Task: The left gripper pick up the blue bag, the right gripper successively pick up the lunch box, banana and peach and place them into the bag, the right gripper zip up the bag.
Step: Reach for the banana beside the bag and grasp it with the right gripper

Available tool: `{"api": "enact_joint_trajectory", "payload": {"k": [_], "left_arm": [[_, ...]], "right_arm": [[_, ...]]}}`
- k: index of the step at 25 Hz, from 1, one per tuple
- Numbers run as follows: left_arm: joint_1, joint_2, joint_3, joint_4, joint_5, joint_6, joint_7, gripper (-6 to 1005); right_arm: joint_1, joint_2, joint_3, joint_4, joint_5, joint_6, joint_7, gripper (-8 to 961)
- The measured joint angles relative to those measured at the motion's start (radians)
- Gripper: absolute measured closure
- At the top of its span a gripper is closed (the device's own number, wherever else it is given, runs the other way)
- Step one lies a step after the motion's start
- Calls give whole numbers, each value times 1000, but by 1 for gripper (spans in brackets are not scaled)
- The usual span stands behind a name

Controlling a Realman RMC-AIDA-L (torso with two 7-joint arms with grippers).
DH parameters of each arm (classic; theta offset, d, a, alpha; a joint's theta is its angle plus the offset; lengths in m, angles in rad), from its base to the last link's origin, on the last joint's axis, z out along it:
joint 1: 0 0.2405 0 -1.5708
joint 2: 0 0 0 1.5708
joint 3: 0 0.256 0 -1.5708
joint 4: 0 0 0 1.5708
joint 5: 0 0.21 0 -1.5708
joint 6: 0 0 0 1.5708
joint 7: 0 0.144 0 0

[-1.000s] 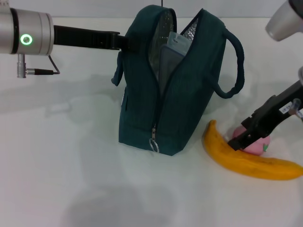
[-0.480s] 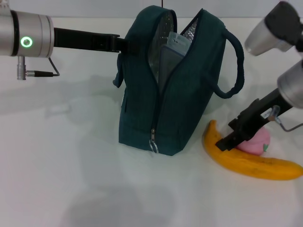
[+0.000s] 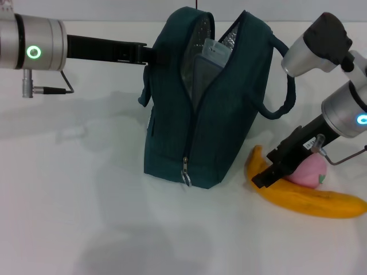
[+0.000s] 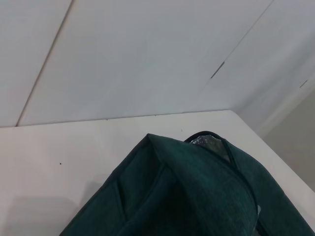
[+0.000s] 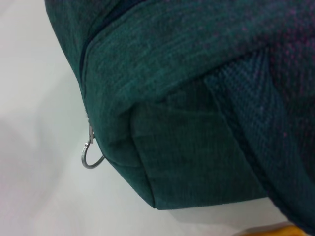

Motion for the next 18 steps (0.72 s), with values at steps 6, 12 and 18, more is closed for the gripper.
{"api": "enact_joint_trajectory", "payload": {"k": [6,12,18], "left_arm": [[0,-1,0,0,-3,0,0,930],[0,-1,0,0,-4,0,0,930],[0,-1,0,0,-4,1,0,930]], "right_arm": [[6,0,-9,26,2,23,0,198],[17,1,-16,57,8,29,0,199],[29,1,-22,82,15,38,0,200]]}}
